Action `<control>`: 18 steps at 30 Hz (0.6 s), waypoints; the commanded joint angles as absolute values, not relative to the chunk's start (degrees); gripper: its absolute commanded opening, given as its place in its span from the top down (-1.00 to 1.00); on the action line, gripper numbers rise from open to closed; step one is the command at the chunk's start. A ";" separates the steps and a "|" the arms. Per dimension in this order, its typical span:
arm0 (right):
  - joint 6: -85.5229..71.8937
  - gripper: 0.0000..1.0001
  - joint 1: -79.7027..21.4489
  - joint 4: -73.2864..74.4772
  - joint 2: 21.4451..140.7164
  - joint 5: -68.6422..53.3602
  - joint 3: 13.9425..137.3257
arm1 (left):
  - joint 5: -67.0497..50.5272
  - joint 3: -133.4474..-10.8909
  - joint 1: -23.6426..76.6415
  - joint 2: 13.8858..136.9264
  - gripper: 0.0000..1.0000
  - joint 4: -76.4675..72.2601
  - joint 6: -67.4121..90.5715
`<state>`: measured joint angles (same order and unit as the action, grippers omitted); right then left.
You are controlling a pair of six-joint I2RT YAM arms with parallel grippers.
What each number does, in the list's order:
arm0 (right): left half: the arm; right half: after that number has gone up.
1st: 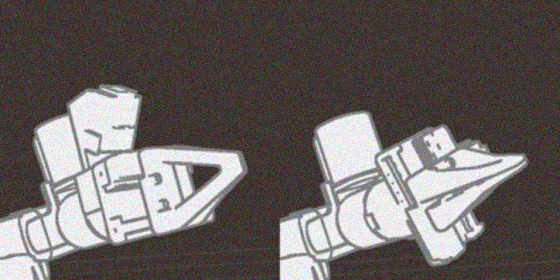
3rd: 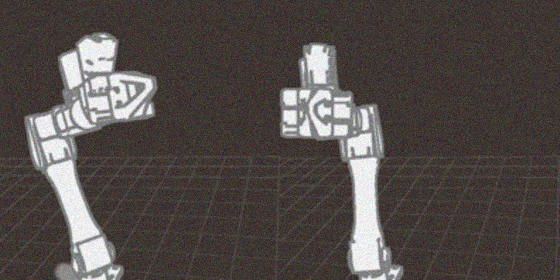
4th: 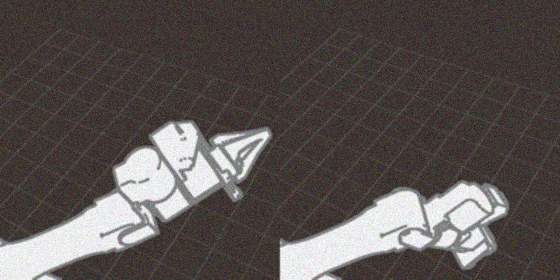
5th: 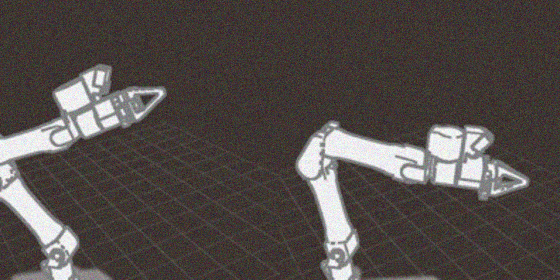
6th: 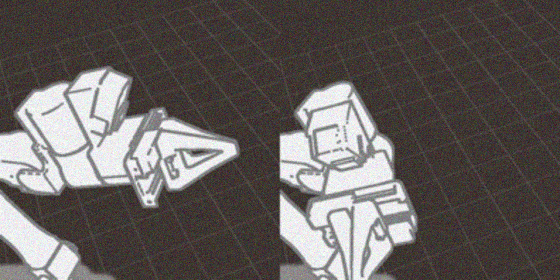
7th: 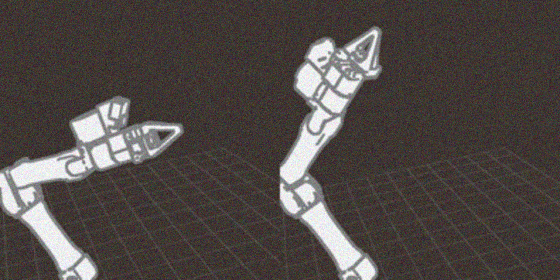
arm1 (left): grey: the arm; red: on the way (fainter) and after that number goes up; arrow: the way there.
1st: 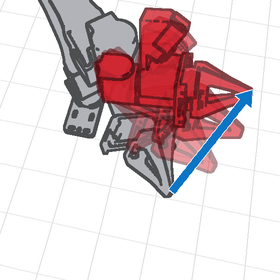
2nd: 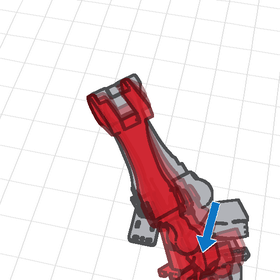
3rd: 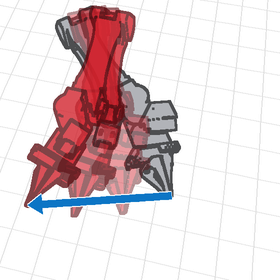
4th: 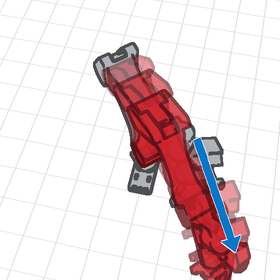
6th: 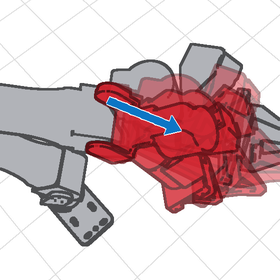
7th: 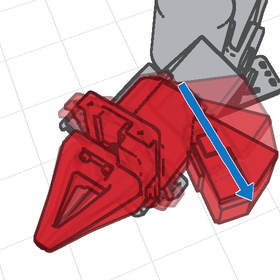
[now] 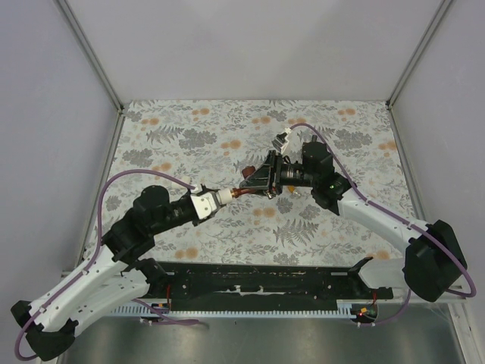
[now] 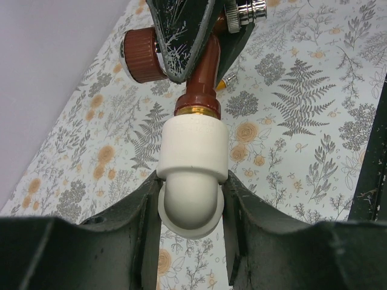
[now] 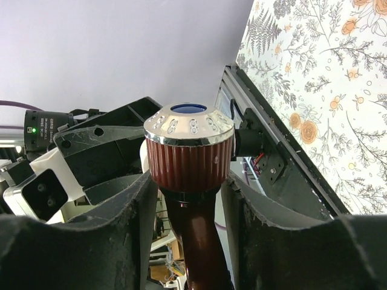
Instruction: Install the water faucets
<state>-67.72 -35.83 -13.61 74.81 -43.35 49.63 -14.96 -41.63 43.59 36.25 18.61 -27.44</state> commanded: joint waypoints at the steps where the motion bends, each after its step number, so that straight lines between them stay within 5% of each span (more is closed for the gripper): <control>1: -66.88 -0.09 -36.39 -11.69 74.36 -43.42 50.19 | -9.49 -42.10 43.24 35.24 0.96 8.53 -24.44; 12: -66.01 -0.37 -35.86 -10.11 72.34 -42.54 49.57 | -7.74 -41.13 43.24 35.51 0.96 7.47 -23.12; 14: -65.39 -0.55 -35.51 -9.06 71.90 -42.10 49.48 | -6.68 -40.96 43.16 35.42 0.96 7.12 -22.68; 15: -65.13 -0.94 -35.25 -8.62 71.55 -41.84 49.31 | -6.24 -40.96 43.24 35.25 0.96 6.95 -22.33; 18: -64.25 -0.96 -34.37 -8.00 70.84 -41.22 49.04 | -5.19 -40.69 43.15 35.24 0.96 6.07 -21.18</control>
<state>-66.08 -35.46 -9.58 73.12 -41.65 49.32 -8.75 -40.62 43.24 36.07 13.76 -24.34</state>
